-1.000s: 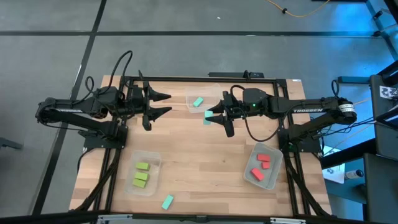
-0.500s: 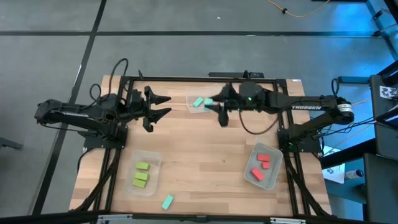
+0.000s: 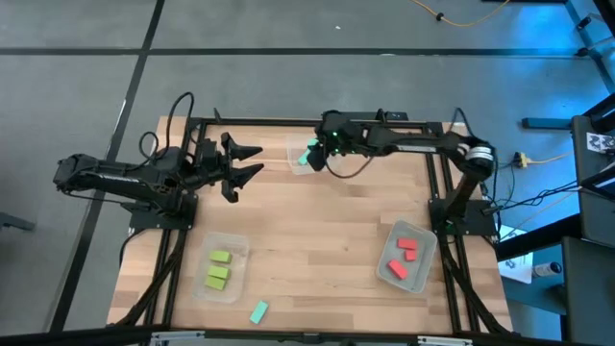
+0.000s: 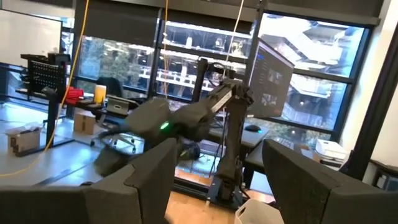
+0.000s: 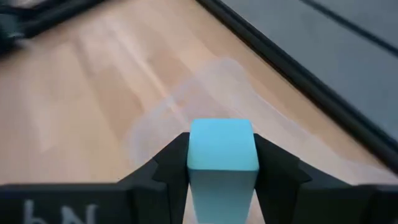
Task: Sort & place blocks by color
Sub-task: Put the top blue block into the top transparent bin, then put the blue block into the top transparent bin
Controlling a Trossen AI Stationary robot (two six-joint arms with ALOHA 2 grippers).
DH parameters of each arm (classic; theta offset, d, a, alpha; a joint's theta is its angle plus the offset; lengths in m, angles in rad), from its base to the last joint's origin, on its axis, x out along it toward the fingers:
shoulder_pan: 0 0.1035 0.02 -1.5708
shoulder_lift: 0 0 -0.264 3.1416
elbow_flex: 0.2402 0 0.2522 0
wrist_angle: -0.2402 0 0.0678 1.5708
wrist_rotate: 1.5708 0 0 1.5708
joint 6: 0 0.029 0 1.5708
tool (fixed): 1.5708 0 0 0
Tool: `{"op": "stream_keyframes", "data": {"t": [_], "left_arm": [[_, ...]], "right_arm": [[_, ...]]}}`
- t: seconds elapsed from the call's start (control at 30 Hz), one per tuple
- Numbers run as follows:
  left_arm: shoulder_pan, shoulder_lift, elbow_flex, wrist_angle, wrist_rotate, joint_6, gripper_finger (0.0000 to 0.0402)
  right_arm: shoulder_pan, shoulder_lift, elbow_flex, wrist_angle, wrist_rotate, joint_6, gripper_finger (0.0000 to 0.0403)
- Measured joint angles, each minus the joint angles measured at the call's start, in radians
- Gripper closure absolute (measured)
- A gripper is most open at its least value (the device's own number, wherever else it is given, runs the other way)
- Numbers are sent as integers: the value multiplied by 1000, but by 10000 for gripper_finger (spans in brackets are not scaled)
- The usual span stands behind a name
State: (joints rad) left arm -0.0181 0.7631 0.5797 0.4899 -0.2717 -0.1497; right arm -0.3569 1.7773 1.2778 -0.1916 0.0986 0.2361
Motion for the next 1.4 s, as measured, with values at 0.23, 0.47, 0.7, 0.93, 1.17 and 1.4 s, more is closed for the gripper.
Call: {"op": "stream_keyframes", "data": {"t": [0.23,0.47,0.7,0.93,1.17,1.4], "left_arm": [[0,0,0,31,0,-1,173],[0,0,0,32,-8,3,173],[0,0,0,34,-9,3,173],[0,0,0,35,-16,3,172],[0,0,0,35,-19,3,173],[0,0,0,22,-19,3,173]], "right_arm": [[-47,121,0,1,-11,151,259],[-47,166,0,-4,-12,205,236],[-51,177,0,-9,-3,201,245],[-51,111,0,3,-4,152,219],[-53,49,0,-1,-42,148,171],[-58,-84,0,-48,-144,89,122]]}}
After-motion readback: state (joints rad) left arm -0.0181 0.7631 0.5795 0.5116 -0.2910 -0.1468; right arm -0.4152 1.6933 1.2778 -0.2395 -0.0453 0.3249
